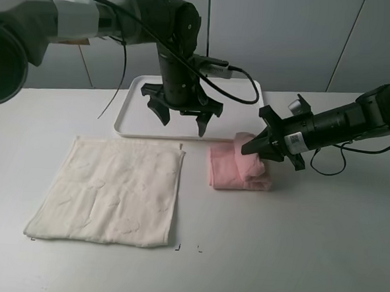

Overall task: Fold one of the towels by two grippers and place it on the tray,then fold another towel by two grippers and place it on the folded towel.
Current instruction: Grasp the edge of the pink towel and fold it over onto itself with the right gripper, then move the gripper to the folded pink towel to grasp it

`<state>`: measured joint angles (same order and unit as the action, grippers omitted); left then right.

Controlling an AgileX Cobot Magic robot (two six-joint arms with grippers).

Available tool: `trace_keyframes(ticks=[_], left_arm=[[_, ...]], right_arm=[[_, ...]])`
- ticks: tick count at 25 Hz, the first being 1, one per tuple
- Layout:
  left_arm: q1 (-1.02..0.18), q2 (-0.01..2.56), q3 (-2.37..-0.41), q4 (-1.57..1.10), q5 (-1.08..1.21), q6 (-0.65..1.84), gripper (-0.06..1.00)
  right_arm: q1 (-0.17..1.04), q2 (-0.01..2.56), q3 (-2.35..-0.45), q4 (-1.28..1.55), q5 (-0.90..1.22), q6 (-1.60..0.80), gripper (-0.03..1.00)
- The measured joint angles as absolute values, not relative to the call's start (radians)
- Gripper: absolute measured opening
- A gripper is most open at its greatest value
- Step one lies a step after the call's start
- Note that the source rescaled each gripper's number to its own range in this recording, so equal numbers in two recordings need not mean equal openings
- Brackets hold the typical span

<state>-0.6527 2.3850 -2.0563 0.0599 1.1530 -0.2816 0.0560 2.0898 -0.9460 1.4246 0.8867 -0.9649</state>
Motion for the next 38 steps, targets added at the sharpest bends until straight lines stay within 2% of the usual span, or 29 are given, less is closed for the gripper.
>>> trace_keyframes(ticks=[1,3,7,8,9,14,24,33,38], left_arm=[[-0.649,2.378,-2.056,0.058,1.155,-0.275,1.0],[-0.644,2.372,-2.056,0.058,1.16,-0.261,1.0],[-0.639,2.372,-2.056,0.065,1.177,-0.247,1.0],[-0.639,2.372,-2.056,0.066,1.177,-0.242,1.0],[-0.639,2.372,-2.056,0.067,1.177,-0.24,1.0],[-0.639,2.372,-2.056,0.085,1.177,-0.235,1.0],[-0.639,2.372,-2.056,0.089,1.177,-0.217,1.0],[-0.639,2.372,-2.056,0.089,1.177,-0.211,1.0],[-0.639,2.372,-2.056,0.089,1.177,-0.209,1.0]], right_arm=[[0.056,2.09,-0.946,1.429,0.887,-0.965,0.04],[0.057,2.09,-0.946,1.45,0.891,-0.975,0.13],[0.077,2.09,-0.946,1.52,0.928,-1.03,0.65],[0.084,2.09,-0.946,1.527,0.936,-1.045,0.73],[0.089,2.09,-0.946,1.527,0.939,-1.054,0.75],[0.085,2.088,-0.944,1.525,0.956,-1.061,0.62],[-0.063,2.031,-0.944,1.431,0.923,-0.971,0.67],[-0.067,2.09,-0.944,1.349,0.877,-0.933,0.67],[-0.021,2.108,-0.944,1.349,0.85,-0.959,0.67]])
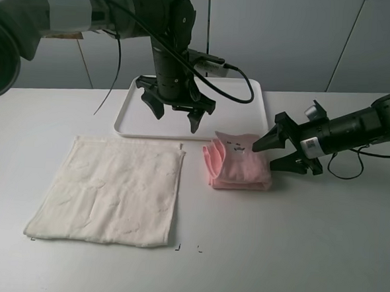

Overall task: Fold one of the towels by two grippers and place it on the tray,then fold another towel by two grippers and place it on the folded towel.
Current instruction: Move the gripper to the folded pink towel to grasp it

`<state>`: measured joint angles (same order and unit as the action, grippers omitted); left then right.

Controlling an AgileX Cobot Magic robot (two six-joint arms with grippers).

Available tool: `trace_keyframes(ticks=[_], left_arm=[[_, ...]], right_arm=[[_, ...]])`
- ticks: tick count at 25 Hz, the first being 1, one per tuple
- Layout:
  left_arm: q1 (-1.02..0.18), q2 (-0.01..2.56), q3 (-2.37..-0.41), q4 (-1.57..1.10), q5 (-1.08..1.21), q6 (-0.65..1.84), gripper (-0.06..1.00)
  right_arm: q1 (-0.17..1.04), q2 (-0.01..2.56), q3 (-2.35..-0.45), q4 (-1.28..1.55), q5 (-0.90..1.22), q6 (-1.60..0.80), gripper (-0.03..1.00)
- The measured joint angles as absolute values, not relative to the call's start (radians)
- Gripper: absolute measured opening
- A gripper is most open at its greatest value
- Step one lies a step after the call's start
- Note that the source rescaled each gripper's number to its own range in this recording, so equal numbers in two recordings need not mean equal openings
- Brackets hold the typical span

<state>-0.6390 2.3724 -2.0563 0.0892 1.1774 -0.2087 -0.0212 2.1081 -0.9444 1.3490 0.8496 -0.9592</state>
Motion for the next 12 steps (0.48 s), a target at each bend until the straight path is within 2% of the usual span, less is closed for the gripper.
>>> trace_keyframes(ticks=[5,7,9,12], left_arm=[[-0.639,2.372,-2.056,0.091,1.177,-0.201,1.0],[-0.639,2.372,-2.056,0.091,1.181,-0.19,1.0],[-0.639,2.372,-2.056,0.091,1.185,-0.18,1.0],[-0.639,2.372,-2.056,0.091,1.195,-0.137,1.0]], right_arm=[[0.029,2.108,-0.944,1.353,0.794,-0.976,0.66],[0.045,2.115,-0.944,1.358,0.784,-0.979,0.61],[0.053,2.125,-0.944,1.365,0.777,-0.981,0.49],[0.057,2.136,-0.944,1.367,0.77,-1.002,0.2]])
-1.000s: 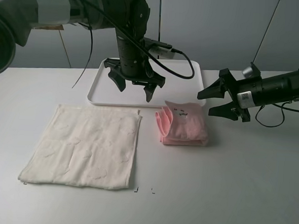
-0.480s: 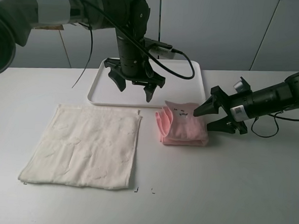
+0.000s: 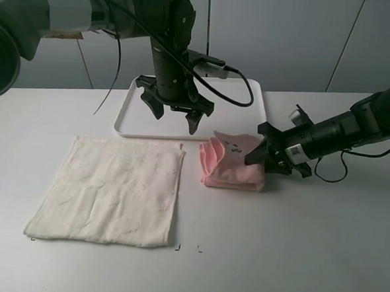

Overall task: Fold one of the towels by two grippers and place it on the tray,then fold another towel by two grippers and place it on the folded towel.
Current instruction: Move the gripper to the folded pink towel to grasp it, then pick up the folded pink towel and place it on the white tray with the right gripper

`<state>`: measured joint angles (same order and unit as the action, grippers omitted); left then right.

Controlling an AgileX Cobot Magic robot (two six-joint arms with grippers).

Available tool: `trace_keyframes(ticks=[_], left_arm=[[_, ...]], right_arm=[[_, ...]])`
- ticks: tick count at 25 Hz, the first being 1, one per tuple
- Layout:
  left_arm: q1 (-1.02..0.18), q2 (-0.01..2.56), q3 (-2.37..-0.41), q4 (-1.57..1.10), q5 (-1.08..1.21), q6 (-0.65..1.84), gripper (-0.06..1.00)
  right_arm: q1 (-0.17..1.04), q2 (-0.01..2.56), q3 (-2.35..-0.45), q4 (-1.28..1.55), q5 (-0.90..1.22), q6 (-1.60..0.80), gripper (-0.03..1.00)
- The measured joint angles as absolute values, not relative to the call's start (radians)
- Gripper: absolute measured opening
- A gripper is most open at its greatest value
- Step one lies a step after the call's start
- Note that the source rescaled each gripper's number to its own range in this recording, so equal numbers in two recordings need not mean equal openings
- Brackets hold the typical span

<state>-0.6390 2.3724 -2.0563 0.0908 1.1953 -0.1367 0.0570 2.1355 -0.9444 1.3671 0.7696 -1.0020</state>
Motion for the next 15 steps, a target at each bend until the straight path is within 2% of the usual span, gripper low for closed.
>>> trace_keyframes(ticks=[1,2,9,15], left_arm=[[-0.639,2.372,-2.056,0.091,1.201,-0.125,1.0],[-0.639,2.372,-2.056,0.091,1.209,-0.118,1.0],[-0.639,2.338,-1.995,0.055,1.19,-0.105,1.0],[-0.639,2.144,-1.699,0.051,1.035,-0.119,1.0]], right_arm=[[0.057,2.136,-0.944,1.367,0.775,-1.013,0.1],[0.057,2.136,-0.944,1.369,0.778,-1.026,0.07],[0.057,2.136,-0.944,1.367,0.793,-1.055,0.07],[0.057,2.136,-0.944,1.348,0.798,-1.055,0.07]])
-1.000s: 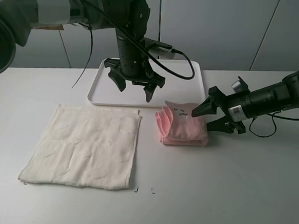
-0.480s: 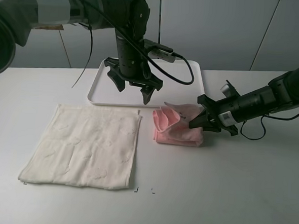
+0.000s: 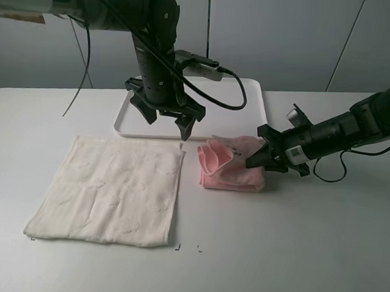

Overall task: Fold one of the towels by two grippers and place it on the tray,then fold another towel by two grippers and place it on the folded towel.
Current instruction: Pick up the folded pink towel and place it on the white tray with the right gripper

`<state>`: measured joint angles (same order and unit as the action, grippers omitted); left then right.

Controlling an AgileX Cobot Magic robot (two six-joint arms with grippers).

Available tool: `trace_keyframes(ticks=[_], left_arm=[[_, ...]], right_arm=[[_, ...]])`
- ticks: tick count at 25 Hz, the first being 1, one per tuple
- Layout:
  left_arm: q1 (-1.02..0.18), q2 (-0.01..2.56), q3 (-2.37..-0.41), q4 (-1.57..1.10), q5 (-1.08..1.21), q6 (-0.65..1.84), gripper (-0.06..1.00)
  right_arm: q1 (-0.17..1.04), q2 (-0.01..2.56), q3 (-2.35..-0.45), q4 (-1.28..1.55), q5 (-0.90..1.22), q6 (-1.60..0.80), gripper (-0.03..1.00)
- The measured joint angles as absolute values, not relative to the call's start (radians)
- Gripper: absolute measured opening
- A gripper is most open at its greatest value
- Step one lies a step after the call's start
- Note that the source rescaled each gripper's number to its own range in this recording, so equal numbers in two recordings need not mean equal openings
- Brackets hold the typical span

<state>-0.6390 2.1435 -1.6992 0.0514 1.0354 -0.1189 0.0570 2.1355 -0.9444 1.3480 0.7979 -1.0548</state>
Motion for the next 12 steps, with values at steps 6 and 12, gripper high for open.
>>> trace_keyframes(ticks=[6,12], left_arm=[[-0.639,1.895,-1.295,0.071,0.797,-0.165,1.0],[-0.639,1.768,-1.131,0.095,0.694,-0.195,1.0]], right_arm=[[0.057,2.136,-0.944,1.318,0.807,-1.055,0.07],[0.057,2.136,-0.966,1.264,0.855,-1.01,0.07]])
